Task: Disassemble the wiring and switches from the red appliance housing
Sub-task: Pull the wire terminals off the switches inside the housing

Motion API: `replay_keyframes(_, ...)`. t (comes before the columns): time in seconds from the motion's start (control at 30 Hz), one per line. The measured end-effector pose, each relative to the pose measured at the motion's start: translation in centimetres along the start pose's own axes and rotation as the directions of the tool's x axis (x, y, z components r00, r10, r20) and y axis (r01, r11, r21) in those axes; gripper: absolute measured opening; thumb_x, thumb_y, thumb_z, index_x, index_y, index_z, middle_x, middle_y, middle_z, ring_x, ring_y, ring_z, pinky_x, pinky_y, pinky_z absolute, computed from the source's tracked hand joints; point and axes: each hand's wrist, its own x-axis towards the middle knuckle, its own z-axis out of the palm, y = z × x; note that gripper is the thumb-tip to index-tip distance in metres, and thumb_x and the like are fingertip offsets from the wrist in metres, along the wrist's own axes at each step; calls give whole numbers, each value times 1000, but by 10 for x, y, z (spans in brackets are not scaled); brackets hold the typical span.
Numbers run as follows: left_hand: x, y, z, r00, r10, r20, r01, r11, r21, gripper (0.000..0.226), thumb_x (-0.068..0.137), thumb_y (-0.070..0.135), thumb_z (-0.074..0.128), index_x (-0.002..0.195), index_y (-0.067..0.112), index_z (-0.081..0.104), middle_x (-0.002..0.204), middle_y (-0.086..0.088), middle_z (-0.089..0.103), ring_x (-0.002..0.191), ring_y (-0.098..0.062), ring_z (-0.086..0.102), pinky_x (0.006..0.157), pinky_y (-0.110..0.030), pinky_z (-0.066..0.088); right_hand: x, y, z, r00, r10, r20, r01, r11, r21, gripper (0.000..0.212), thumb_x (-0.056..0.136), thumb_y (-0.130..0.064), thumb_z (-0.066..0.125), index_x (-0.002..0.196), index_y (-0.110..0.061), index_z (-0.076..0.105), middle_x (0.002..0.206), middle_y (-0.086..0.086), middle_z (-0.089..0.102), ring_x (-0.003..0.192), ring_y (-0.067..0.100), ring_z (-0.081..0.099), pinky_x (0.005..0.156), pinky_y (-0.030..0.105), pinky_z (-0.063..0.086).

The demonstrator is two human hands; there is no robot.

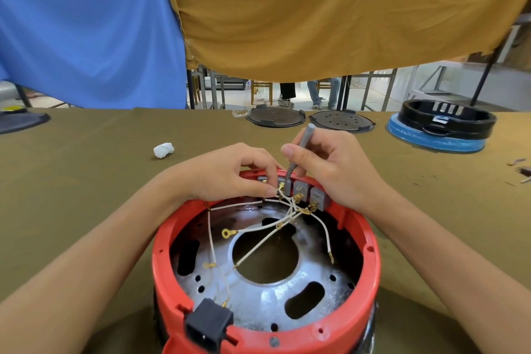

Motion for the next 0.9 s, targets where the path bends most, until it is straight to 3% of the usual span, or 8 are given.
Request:
replay_keyframes(0.1, 0, -1, 0, 1000, -8, 6, 8, 1000, -1, 3, 89, 24, 72, 88, 21, 71, 116, 4, 66, 115, 0, 58, 104, -28, 38, 3, 6, 1, 997, 83, -10, -81, 991, 106, 24, 97, -24, 65, 81, -6, 69, 66, 6, 69, 58, 14, 65, 66, 31, 56)
replay_keyframes(0.2, -1, -1, 0, 1000, -7, 7, 7, 1000, -13, 4, 89, 24, 72, 86, 22, 71, 117, 7, 65, 118, 3, 56, 104, -20, 37, 6, 10, 4, 983, 182, -9, -172, 943, 285, 28, 97, -20, 63, 81, 3, 67, 68, 9, 65, 55, 9, 61, 63, 21, 52)
replay_keyframes(0.33, -1, -2, 0, 1000, -7, 9, 7, 1000, -24, 3, 89, 24, 72, 87, 22, 72, 118, 7, 65, 119, 5, 55, 103, -17, 37, 6, 16, 7, 954, 298, 17, -280, 873, 400, 27, 98, -23, 62, 79, -4, 68, 69, 13, 61, 55, 8, 58, 64, 20, 50)
replay_keyframes(0.57, -1, -1, 0, 1000, -8, 18, 9, 999, -34, 4, 89, 25, 72, 86, 24, 72, 118, 9, 65, 119, 7, 54, 102, -13, 36, 8, 21, 8, 914, 394, 92, -391, 801, 454, 32, 99, -32, 61, 77, -10, 67, 56, 1, 56, 55, 12, 56, 71, 29, 50)
replay_keyframes(0.77, -2, -1, 0, 999, -9, 31, 10, 999, -41, 4, 89, 23, 72, 86, 24, 72, 120, 8, 65, 119, 6, 54, 102, -11, 36, 9, 21, 10, 908, 400, 120, -407, 782, 472, 33, 99, -32, 60, 75, -10, 65, 54, -1, 53, 54, 12, 55, 68, 27, 49)
replay_keyframes(0.9, -2, -1, -1, 1000, -5, 25, 6, 999, -42, 3, 89, 23, 72, 87, 22, 72, 120, 8, 65, 119, 6, 54, 103, -13, 36, 8, 19, 10, 960, 276, 33, -267, 883, 386, 30, 99, -28, 60, 76, -10, 65, 60, 3, 57, 55, 10, 53, 66, 26, 49)
